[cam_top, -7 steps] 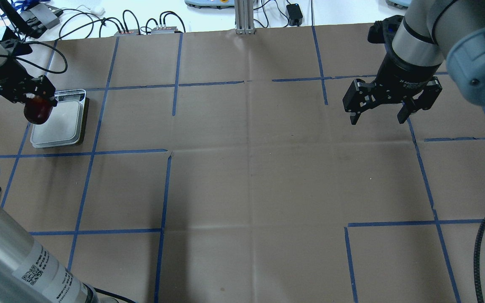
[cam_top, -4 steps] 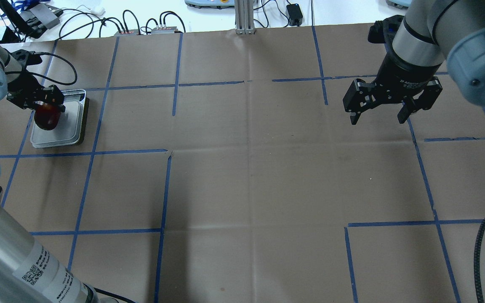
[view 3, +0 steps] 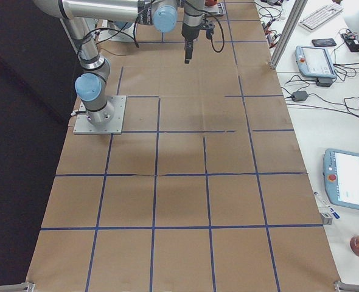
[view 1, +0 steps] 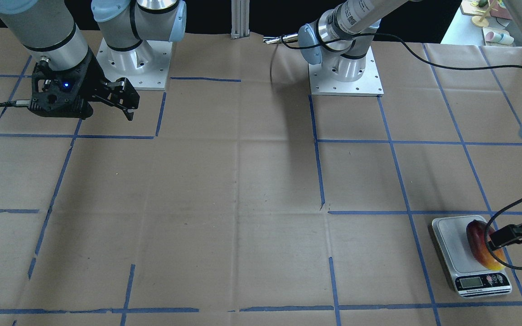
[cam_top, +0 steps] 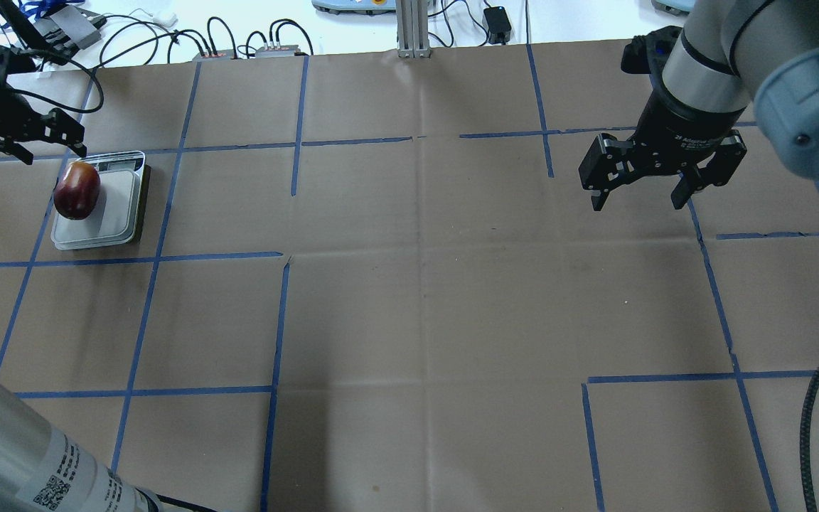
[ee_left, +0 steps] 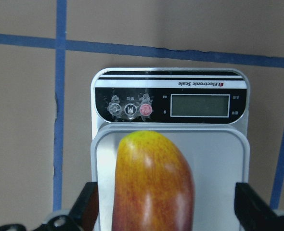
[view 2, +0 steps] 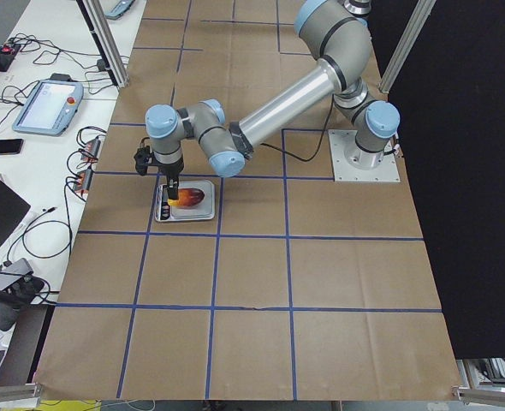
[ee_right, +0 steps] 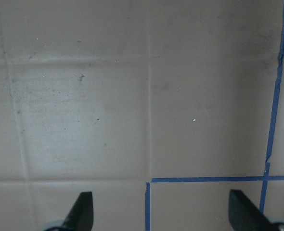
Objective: Weigh mango
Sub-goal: 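Raise the open left gripper away from the scale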
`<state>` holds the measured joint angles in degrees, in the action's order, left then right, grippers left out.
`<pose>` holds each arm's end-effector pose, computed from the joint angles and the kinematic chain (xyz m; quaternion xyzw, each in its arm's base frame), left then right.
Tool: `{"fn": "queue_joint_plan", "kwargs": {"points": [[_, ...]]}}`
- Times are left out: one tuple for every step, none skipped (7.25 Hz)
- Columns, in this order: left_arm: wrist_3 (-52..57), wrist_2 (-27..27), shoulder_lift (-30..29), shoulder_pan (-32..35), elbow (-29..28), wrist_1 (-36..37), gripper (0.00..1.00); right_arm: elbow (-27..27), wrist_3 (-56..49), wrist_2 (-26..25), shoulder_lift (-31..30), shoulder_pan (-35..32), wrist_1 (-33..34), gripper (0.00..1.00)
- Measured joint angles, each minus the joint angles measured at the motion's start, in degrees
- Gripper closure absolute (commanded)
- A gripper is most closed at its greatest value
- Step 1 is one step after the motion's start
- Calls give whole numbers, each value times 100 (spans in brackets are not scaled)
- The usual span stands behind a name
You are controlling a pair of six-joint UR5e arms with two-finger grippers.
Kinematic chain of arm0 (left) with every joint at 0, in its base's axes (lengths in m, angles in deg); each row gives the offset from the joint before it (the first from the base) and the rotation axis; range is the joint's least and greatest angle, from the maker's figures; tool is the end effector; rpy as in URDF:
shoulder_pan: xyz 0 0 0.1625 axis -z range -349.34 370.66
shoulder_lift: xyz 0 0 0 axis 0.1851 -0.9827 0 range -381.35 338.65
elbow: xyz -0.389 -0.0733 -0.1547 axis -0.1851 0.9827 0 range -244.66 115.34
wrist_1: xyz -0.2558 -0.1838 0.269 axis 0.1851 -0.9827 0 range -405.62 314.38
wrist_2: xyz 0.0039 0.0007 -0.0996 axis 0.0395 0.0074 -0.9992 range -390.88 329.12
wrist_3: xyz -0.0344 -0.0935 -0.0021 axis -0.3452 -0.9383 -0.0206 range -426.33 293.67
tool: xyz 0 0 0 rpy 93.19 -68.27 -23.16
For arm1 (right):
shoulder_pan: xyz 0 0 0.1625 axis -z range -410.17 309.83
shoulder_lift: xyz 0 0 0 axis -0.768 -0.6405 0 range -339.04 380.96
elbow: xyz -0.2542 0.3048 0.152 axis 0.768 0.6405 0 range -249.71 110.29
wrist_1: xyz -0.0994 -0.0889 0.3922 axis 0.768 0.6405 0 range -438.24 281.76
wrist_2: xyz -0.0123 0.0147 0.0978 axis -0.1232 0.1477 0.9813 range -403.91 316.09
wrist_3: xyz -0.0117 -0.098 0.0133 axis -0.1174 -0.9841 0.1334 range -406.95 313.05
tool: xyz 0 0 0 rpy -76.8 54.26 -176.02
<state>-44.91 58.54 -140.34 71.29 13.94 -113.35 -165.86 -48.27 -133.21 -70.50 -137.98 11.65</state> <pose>0.2201 -0.6649 0.3245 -0.0692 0.9968 -0.0390 0.0130 0.1164 -0.4759 0.4477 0.0078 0.9991 0.0417 0.0074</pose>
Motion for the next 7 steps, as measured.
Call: {"fn": "queue_joint_plan", "kwargs": {"points": [[-292, 3, 440, 89, 37, -473, 0, 0, 0, 0, 0, 0, 1, 0], [-676, 4, 856, 298, 78, -963, 0, 0, 0, 0, 2, 0, 0, 0], [-1134, 5, 1192, 603, 104, -1378, 0, 0, 0, 0, 4, 0, -1, 0], [-1626, 3, 1459, 965, 120, -1700, 0, 0, 0, 0, 5, 0, 0, 0], [-2059, -3, 1663, 1366, 128, -1951, 0, 0, 0, 0, 5, 0, 1, 0], [-2405, -8, 1797, 1789, 127, -2138, 0, 0, 0, 0, 5, 0, 2, 0], [-2732, -11, 1909, 2234, 152, -2255, 0, 0, 0, 0, 5, 0, 2, 0]]}}
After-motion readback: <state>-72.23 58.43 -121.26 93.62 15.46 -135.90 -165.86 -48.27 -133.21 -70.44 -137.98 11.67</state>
